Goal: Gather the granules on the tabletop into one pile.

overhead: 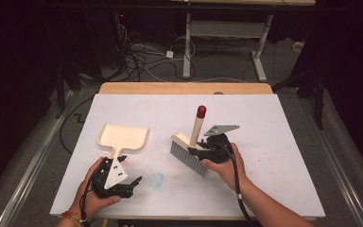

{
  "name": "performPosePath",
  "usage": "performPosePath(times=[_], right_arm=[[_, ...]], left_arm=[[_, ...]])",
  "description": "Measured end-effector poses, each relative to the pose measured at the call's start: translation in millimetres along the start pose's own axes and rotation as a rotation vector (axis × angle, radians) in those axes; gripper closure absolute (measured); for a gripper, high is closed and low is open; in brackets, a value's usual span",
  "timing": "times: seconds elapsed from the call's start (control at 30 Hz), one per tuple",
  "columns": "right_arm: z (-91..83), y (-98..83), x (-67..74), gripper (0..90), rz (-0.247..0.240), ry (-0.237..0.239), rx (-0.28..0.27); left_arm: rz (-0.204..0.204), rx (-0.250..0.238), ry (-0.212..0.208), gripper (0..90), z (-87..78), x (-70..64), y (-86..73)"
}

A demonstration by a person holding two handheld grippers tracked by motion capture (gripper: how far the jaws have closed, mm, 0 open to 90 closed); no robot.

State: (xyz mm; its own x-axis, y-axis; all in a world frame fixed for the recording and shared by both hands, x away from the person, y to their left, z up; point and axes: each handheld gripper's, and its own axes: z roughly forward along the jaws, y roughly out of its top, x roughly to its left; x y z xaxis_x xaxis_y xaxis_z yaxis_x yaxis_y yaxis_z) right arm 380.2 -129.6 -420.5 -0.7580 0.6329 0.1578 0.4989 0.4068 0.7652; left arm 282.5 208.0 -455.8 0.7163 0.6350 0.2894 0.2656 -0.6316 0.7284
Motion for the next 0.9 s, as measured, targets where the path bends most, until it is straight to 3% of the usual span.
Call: performPosePath(times=[0.2, 0.3, 0.33, 0.4, 0.43, 0.47, 0.5, 0.53, 0.57, 0.6, 0.67, 0.73, 0.77, 0.8, 0.9], right_arm=[[-24.1, 12.7, -0.5, 67.9, -0.057, 0.028, -0.041], [-38.6, 21.3, -2.8, 68.0, -0.12, -0.009, -0.078], [-46.3, 26.7, -9.7, 67.9, -0.164, -0.029, -0.102], [-48.4, 29.5, -14.8, 68.0, -0.176, -0.037, -0.107], [-49.1, 32.2, -21.3, 67.9, -0.204, -0.042, -0.107], [-48.8, 33.9, -27.7, 67.9, -0.233, -0.067, -0.107], [-45.2, 35.2, -41.8, 67.9, -0.301, -0.147, -0.093], [-45.2, 35.2, -41.8, 67.9, -0.301, -0.147, -0.093], [-42.2, 34.9, -49.5, 68.0, -0.303, -0.176, -0.077], [-35.8, 32.1, -66.0, 67.9, -0.303, -0.188, -0.075], [-33.1, 30.6, -71.2, 67.9, -0.298, -0.192, -0.068], [-25.4, 26.8, -81.5, 67.9, -0.3, -0.232, -0.055], [-17.0, 23.8, -87.0, 68.0, -0.347, -0.278, -0.032], [-17.0, 23.8, -87.0, 68.0, -0.347, -0.278, -0.032], [-7.5, 21.6, -86.5, 68.0, -0.405, -0.333, -0.005]], left_arm=[[0.007, 0.003, -0.003, 16.1, 1.8, -0.2, 0.8], [0.006, 0.003, -0.005, 16.1, 2.2, 0.3, 0.6], [0.003, 0.002, -0.004, 16.1, 2.2, 0.5, 0.5], [-0.004, 0.0, -0.001, 16.1, 2.0, 1.3, 0.0], [-0.004, 0.003, 0.003, 16.1, 1.5, 2.1, -0.2], [-0.009, 0.001, 0.005, 16.1, 1.4, 2.7, -0.3], [-0.009, 0.002, 0.007, 16.1, 1.1, 3.3, -0.5], [-0.01, 0.003, 0.009, 16.1, 1.0, 3.5, -0.5], [-0.011, 0.002, 0.009, 16.1, 0.9, 3.7, -0.6], [-0.011, 0.002, 0.009, 16.1, 0.8, 3.9, -0.5], [-0.01, 0.004, 0.011, 16.1, 1.2, 4.1, -0.5], [-0.009, 0.007, 0.015, 16.1, 1.4, 4.4, -0.7], [-0.009, 0.008, 0.016, 16.1, 1.0, 4.6, -0.9], [-0.012, 0.006, 0.02, 16.1, 0.8, 4.6, -1.1], [-0.019, 0.001, 0.028, 16.1, -0.4, 5.0, -1.5]])
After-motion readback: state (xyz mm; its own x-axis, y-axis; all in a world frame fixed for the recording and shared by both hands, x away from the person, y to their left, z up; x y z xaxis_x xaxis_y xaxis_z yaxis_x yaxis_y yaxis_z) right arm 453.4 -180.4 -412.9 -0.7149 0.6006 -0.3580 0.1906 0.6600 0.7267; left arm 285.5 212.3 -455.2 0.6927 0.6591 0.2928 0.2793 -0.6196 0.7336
